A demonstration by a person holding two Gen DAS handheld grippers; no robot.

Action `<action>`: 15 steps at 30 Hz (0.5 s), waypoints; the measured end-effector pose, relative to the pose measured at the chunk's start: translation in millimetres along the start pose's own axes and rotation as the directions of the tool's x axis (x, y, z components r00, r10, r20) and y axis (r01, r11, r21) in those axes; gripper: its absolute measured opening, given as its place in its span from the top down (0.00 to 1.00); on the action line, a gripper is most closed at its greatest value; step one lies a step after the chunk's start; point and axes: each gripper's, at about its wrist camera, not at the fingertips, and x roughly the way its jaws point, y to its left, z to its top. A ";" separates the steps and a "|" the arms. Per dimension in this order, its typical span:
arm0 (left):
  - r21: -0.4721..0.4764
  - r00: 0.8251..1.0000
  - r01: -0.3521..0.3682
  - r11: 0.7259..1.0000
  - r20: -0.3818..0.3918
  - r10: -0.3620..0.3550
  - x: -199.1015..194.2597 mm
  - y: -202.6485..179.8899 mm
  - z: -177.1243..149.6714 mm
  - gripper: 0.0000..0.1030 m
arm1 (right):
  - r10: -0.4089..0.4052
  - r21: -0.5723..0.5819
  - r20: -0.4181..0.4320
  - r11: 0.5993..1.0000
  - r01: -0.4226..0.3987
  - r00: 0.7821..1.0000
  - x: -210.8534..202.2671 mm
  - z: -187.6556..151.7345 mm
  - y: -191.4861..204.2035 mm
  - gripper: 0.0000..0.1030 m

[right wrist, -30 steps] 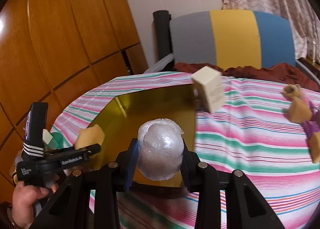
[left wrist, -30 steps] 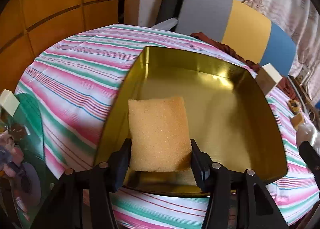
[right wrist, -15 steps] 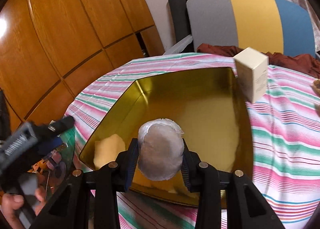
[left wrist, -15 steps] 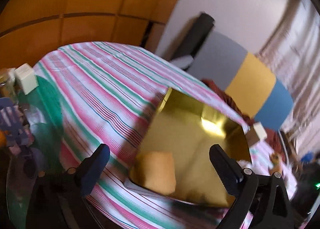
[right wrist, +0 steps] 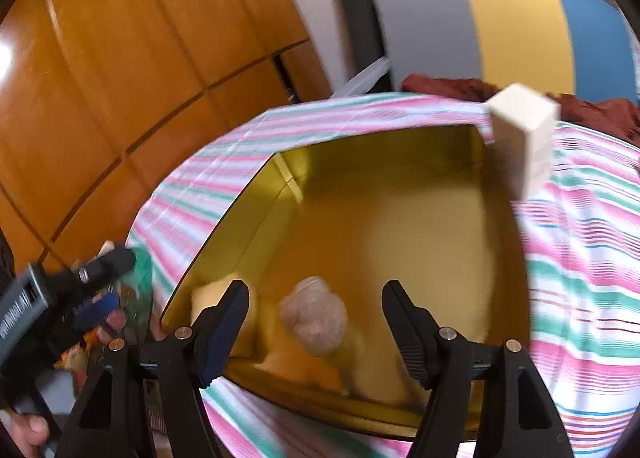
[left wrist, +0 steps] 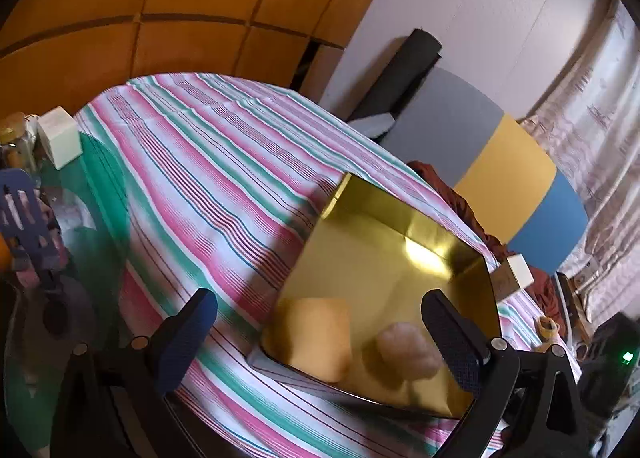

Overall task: Organize objects
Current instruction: 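Lower sponge and bundle into the gold tray and open both grippers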

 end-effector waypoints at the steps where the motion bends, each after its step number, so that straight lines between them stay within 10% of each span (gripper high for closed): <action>1: 0.006 1.000 0.006 1.000 -0.007 -0.006 1.7 -3.6 -2.2 0.00 | -0.014 0.015 0.017 1.000 0.014 1.000 -6.0 1.6 -6.1 0.32; 7: 0.076 0.997 0.063 0.995 -0.049 -0.059 8.2 -35.8 -14.8 0.00 | -0.117 0.081 0.108 0.991 0.109 0.987 -35.0 13.3 -43.9 0.30; 15: 0.122 0.994 0.091 0.988 -0.075 -0.082 2.6 -57.9 -29.0 0.00 | -0.359 0.106 0.186 0.933 0.344 0.915 -18.3 99.6 -94.8 0.30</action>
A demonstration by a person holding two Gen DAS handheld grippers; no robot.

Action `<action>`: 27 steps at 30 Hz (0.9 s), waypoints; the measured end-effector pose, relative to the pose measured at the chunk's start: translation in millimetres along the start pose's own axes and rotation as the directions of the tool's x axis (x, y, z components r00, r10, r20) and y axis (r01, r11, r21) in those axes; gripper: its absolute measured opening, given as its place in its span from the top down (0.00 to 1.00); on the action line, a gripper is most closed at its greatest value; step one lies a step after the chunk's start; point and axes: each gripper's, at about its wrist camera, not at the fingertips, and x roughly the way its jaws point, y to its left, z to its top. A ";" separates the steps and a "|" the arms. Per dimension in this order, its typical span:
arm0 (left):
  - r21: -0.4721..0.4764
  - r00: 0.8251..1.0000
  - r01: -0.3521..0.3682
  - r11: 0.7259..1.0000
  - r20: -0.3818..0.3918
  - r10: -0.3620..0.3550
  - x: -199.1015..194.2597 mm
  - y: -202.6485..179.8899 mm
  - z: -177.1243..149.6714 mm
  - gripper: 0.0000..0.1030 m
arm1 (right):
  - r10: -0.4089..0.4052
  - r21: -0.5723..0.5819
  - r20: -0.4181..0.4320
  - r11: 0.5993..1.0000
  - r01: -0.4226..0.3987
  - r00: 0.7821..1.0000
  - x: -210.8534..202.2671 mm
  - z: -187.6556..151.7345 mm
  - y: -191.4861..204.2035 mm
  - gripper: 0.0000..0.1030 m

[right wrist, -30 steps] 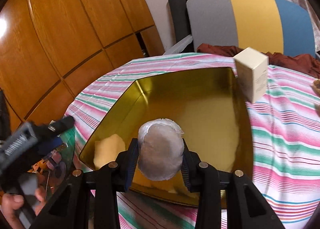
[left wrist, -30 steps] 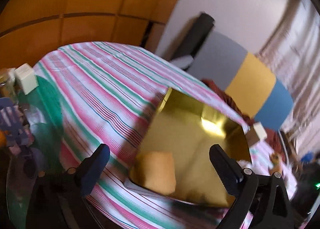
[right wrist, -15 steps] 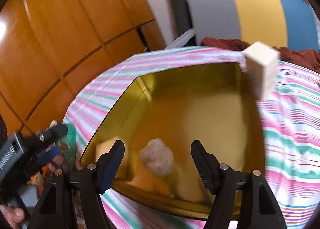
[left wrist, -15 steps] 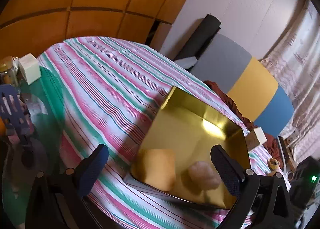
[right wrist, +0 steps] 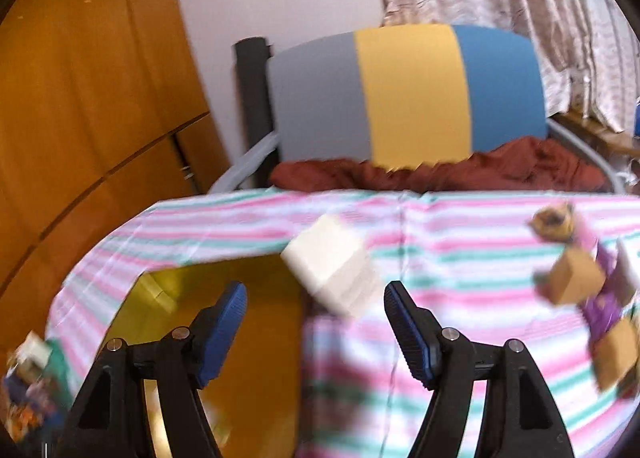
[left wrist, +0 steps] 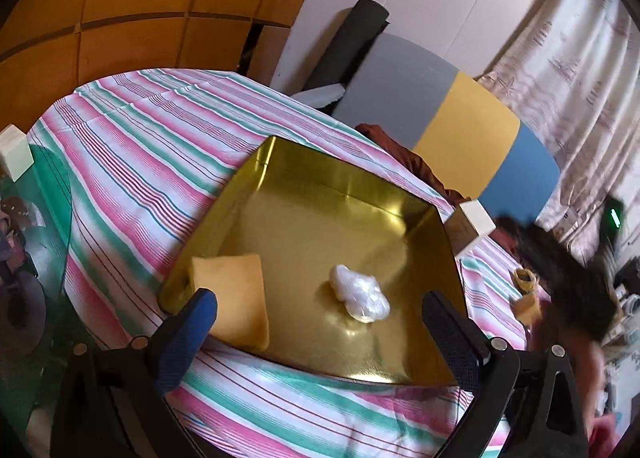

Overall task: Organize objects
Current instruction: 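Grasp the cream paper box with the left gripper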

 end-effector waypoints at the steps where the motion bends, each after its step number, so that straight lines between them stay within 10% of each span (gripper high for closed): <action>1: 0.005 1.000 -0.001 1.000 -0.007 0.001 0.3 -1.8 -2.1 0.00 | -0.018 -0.005 -0.002 1.000 0.018 1.000 4.4 4.7 -1.9 0.30; 13: 0.057 0.999 0.007 0.998 -0.040 -0.004 8.3 -27.0 -11.0 0.00 | -0.068 -0.081 -0.147 0.995 0.056 0.987 75.1 31.3 -3.3 0.30; 27: 0.150 0.990 0.117 0.982 -0.096 -0.103 22.6 -92.2 -19.5 0.00 | -0.067 0.168 -0.108 0.982 0.084 0.992 -47.2 -67.0 -136.4 0.19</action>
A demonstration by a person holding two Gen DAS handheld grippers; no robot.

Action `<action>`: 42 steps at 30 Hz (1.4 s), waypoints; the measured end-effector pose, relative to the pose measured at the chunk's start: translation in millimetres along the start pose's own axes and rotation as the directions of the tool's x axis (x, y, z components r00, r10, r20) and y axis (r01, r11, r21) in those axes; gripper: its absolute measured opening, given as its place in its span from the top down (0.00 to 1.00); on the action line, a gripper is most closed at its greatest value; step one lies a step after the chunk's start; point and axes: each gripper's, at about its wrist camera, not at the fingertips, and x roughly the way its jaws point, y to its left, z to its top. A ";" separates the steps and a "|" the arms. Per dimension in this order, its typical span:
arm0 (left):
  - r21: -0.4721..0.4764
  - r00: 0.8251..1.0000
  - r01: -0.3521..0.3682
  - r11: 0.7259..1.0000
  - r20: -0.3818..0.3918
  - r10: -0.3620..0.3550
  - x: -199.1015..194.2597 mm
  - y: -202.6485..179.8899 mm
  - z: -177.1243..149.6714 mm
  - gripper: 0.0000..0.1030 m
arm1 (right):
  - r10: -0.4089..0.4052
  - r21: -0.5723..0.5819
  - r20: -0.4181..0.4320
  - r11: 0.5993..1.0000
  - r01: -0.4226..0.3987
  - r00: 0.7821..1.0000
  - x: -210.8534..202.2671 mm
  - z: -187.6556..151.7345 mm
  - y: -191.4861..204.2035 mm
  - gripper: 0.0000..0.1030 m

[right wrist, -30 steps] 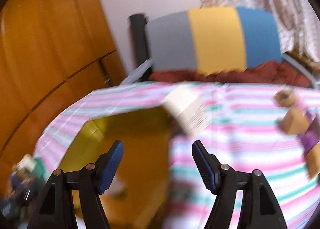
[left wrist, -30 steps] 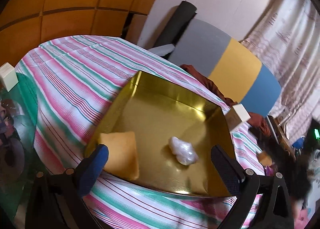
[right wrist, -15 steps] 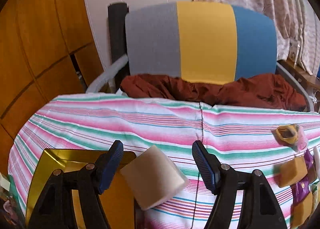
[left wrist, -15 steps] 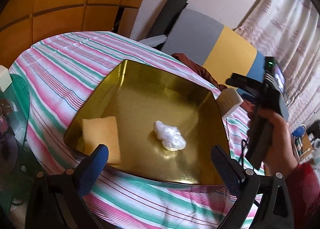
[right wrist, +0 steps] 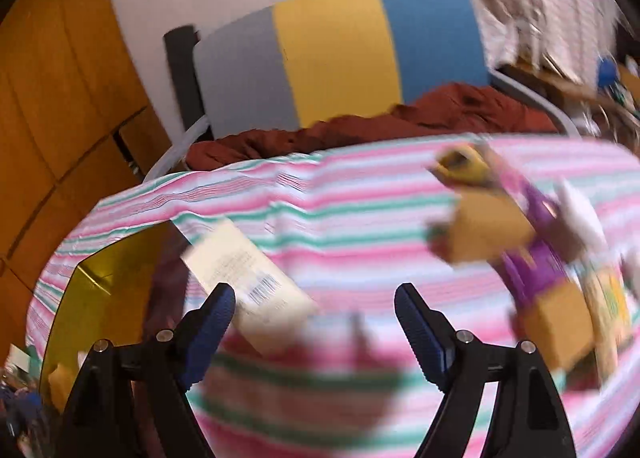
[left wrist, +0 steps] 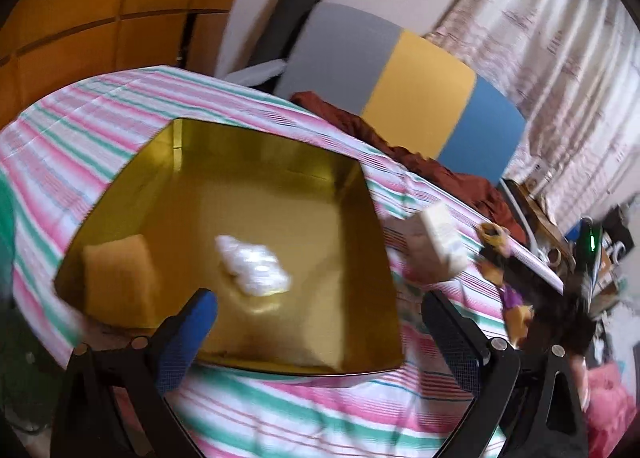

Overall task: Organize objects
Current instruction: 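Grasp the cream paper box with the left gripper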

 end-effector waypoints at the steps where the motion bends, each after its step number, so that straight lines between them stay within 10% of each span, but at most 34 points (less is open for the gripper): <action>1: 0.017 1.000 0.012 1.000 -0.007 -0.012 2.6 -8.5 0.8 0.00 | -0.004 0.010 0.006 1.000 0.004 1.000 -4.8 -5.9 -6.6 0.19; 13: 0.141 0.989 0.110 0.984 -0.117 -0.094 74.7 -135.0 16.8 0.00 | -0.110 0.013 0.159 0.994 0.109 0.981 -58.7 -63.3 -58.6 0.19; 32: 0.106 0.945 -0.224 0.969 -0.219 0.243 213.4 -165.7 35.7 0.01 | -0.162 0.076 0.235 0.986 0.148 0.958 -75.0 -84.5 -102.9 0.19; 42: 0.200 0.963 -0.201 0.959 -0.137 0.231 221.7 -158.1 19.6 0.48 | -0.117 0.077 0.218 0.992 0.103 0.969 -69.9 -87.9 -109.6 0.19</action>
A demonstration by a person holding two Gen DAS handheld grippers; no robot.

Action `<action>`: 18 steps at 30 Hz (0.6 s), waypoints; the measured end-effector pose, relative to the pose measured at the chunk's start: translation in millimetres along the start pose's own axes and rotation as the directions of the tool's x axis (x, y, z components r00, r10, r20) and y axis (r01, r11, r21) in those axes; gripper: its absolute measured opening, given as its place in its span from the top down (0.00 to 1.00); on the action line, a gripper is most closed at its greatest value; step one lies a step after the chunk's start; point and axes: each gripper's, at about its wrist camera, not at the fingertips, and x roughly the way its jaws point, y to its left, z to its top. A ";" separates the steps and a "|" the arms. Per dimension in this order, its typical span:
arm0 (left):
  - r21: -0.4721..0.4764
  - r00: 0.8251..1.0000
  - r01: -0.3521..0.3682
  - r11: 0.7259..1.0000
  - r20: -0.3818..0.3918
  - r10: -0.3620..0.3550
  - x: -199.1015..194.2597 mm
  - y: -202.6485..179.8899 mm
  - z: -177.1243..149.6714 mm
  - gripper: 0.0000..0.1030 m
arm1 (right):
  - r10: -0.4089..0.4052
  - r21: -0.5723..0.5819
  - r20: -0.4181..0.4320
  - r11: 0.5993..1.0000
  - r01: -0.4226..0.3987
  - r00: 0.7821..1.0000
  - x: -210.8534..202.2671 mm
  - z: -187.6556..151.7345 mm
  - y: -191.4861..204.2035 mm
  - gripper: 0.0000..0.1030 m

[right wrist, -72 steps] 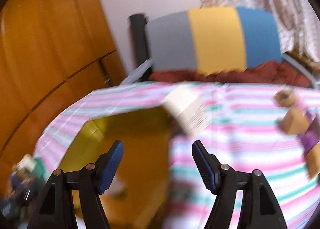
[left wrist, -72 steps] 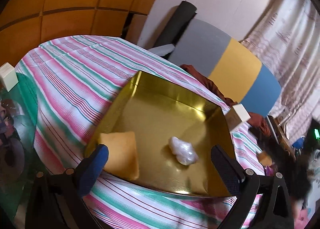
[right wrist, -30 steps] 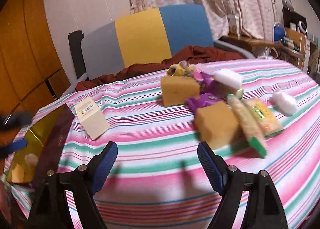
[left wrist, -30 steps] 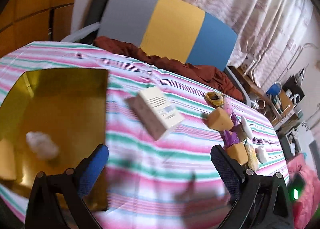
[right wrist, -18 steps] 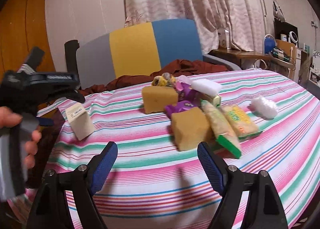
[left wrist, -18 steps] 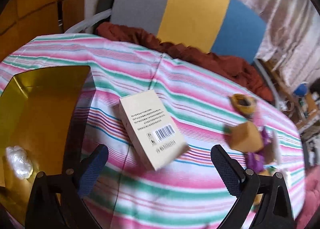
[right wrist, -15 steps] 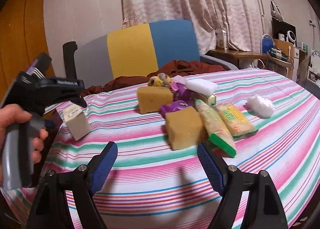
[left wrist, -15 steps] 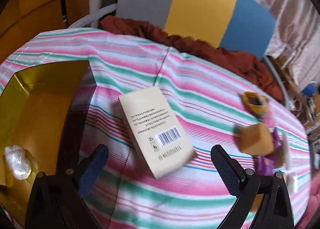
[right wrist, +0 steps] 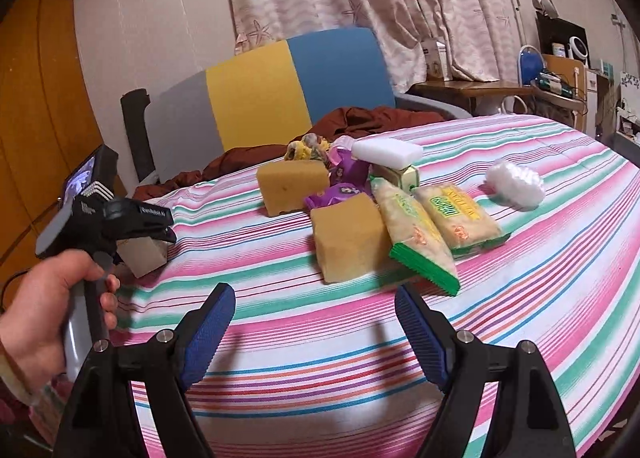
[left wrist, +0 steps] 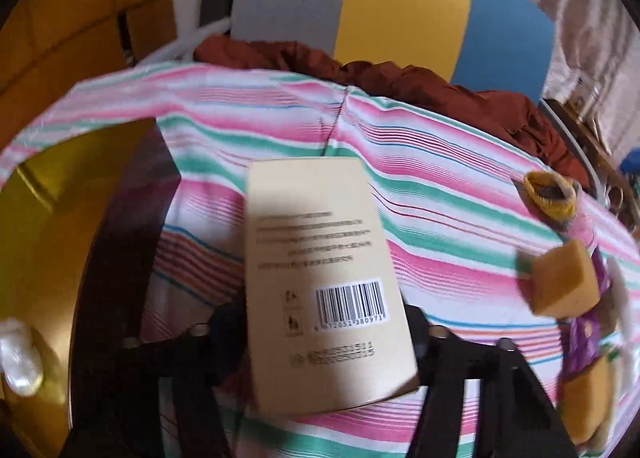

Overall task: Organize objects
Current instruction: 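Grasp the cream paper box with the left gripper, then grasp a yellow sponge with the right gripper while the left gripper holds the box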

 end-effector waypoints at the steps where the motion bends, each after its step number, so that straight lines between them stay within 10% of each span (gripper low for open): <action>1: 0.016 1.000 0.008 1.000 0.016 -0.008 -2.1 -0.4 -3.3 0.51 | 0.019 -0.002 -0.007 1.000 -0.019 1.000 1.8 0.0 0.8 0.19; 18: 0.173 0.968 0.222 0.960 0.076 -0.237 -36.8 1.2 -65.7 0.51 | -0.001 -0.013 -0.238 1.000 -0.002 0.971 62.6 50.6 -21.6 0.31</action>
